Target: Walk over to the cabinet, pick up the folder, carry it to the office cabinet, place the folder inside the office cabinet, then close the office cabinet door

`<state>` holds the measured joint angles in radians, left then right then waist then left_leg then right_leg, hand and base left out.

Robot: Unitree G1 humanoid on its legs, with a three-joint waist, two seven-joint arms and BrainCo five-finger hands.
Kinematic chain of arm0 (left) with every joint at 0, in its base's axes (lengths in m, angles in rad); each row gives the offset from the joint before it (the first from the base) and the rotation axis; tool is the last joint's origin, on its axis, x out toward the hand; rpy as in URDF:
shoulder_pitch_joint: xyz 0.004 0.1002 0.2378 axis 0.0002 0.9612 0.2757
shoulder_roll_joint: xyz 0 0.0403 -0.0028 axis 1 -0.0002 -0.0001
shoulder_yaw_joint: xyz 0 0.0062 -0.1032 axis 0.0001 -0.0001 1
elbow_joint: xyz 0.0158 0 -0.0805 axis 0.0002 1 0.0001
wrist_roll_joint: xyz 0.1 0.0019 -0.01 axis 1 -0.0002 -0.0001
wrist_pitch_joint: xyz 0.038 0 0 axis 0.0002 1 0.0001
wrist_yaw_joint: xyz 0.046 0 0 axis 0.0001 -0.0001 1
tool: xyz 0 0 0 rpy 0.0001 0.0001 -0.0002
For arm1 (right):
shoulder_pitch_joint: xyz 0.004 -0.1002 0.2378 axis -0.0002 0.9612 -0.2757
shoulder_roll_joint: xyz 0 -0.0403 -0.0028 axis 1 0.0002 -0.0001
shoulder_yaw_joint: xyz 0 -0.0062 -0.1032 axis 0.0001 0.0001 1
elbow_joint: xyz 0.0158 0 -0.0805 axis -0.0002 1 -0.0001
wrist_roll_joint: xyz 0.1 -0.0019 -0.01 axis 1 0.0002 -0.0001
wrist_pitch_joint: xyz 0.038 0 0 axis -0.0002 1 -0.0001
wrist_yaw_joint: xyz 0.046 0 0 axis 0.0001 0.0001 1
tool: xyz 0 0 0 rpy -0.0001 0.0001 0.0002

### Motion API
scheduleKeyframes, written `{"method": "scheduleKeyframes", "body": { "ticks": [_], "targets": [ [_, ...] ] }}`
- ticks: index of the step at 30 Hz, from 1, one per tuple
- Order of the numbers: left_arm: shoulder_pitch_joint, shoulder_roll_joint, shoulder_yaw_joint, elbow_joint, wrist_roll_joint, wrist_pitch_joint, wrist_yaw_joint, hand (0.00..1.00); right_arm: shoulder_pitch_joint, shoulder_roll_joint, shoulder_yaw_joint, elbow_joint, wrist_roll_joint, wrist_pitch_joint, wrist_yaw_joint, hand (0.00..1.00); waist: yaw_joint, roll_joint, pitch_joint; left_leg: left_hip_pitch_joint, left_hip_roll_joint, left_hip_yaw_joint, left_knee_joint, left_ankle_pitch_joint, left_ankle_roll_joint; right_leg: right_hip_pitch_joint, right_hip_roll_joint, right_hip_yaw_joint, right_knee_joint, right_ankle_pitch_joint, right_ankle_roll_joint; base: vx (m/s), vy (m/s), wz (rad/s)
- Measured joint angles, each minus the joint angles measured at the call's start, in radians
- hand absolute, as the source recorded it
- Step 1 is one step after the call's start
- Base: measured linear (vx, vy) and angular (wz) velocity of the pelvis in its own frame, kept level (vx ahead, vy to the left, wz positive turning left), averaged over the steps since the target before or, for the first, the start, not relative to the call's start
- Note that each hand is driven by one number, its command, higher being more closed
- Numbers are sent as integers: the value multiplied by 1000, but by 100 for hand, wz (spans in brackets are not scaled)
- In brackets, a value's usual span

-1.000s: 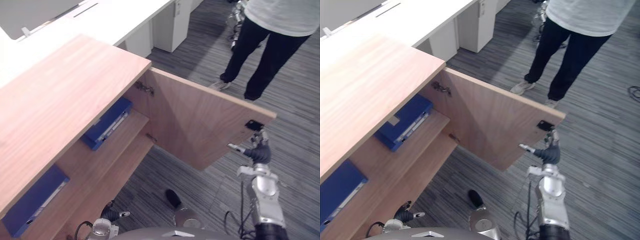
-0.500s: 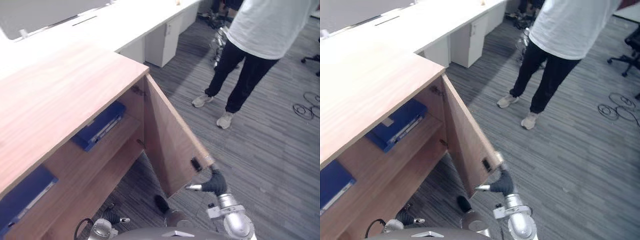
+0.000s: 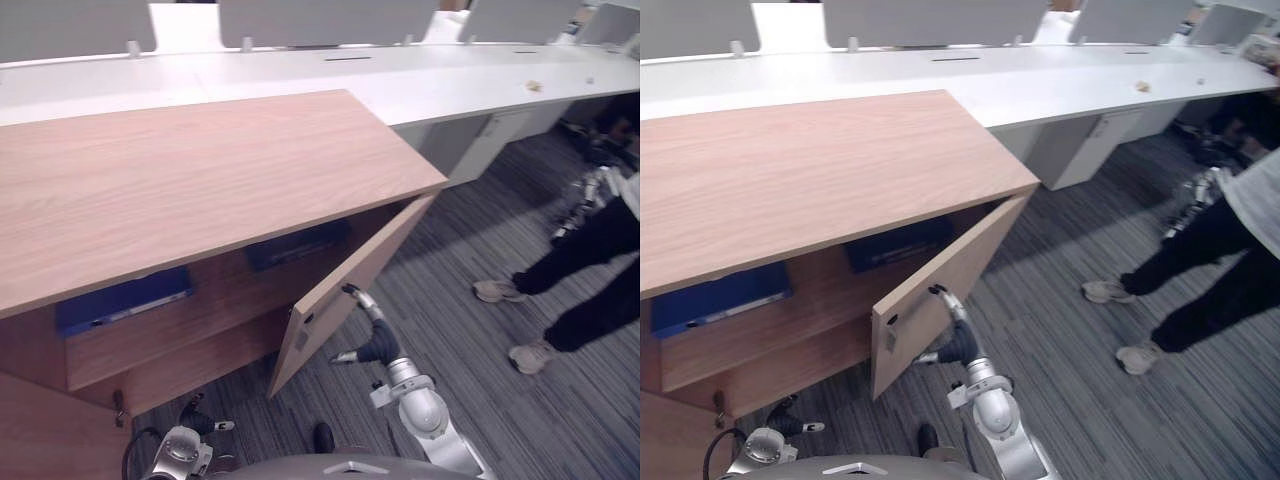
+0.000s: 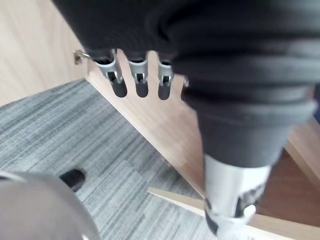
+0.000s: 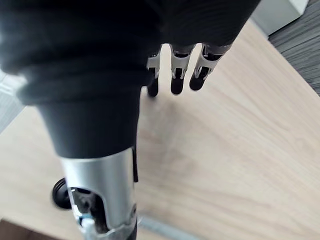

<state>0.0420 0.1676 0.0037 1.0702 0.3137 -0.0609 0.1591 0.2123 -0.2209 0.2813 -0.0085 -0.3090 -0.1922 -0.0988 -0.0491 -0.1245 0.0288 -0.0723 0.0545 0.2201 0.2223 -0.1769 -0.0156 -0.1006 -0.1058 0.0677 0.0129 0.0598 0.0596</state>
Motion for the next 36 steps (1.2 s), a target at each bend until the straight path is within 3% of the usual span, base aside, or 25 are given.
{"method": "scheduleKeyframes", "body": {
  "ticks": [3, 6, 12, 17, 25, 36],
  "targets": [
    [10, 3, 18, 0, -8, 4, 10, 0, -79, 5, -10, 82, 11, 16, -19, 0, 26, 14, 9, 2, 0, -4, -1, 3, 5, 6, 0, -6, -8, 3, 5, 33, -5, 7],
    [21, 1, 40, 0, -18, 4, 13, 0, -117, 17, -11, 141, 34, 21, -22, 0, 32, 29, 14, 3, -2, -29, -7, 8, 6, 23, -1, -31, -18, 5, 9, 10, -18, 22],
    [33, -12, 66, 0, -38, 9, 16, 0, -151, 30, -11, 297, 46, 37, -21, 0, 56, 35, 13, 22, -16, -74, -94, 70, -1, 32, -10, -80, -28, 1, 21, -14, -36, 25],
    [49, -21, 75, -1, -38, 9, 16, 0, -139, 68, -30, 471, 47, 47, -18, 0, 60, 41, 12, 47, -15, -89, -152, 107, -9, 37, -7, -95, -25, -5, 31, -14, -29, 10],
    [60, -27, 73, -1, -55, 10, 14, 0, -99, 95, -180, 851, 87, 91, -19, 0, 55, 47, 4, 103, -31, -92, -246, 152, -6, 52, -17, -102, -24, -12, 42, -5, 2, 2],
    [59, -19, 53, 0, -76, 9, 11, 0, -130, 96, -273, 1017, 76, 138, -39, 0, 48, 54, 0, 131, -54, -103, -290, 175, 3, 43, -36, -105, 31, -41, 58, -23, 4, 4]
  ]
}}
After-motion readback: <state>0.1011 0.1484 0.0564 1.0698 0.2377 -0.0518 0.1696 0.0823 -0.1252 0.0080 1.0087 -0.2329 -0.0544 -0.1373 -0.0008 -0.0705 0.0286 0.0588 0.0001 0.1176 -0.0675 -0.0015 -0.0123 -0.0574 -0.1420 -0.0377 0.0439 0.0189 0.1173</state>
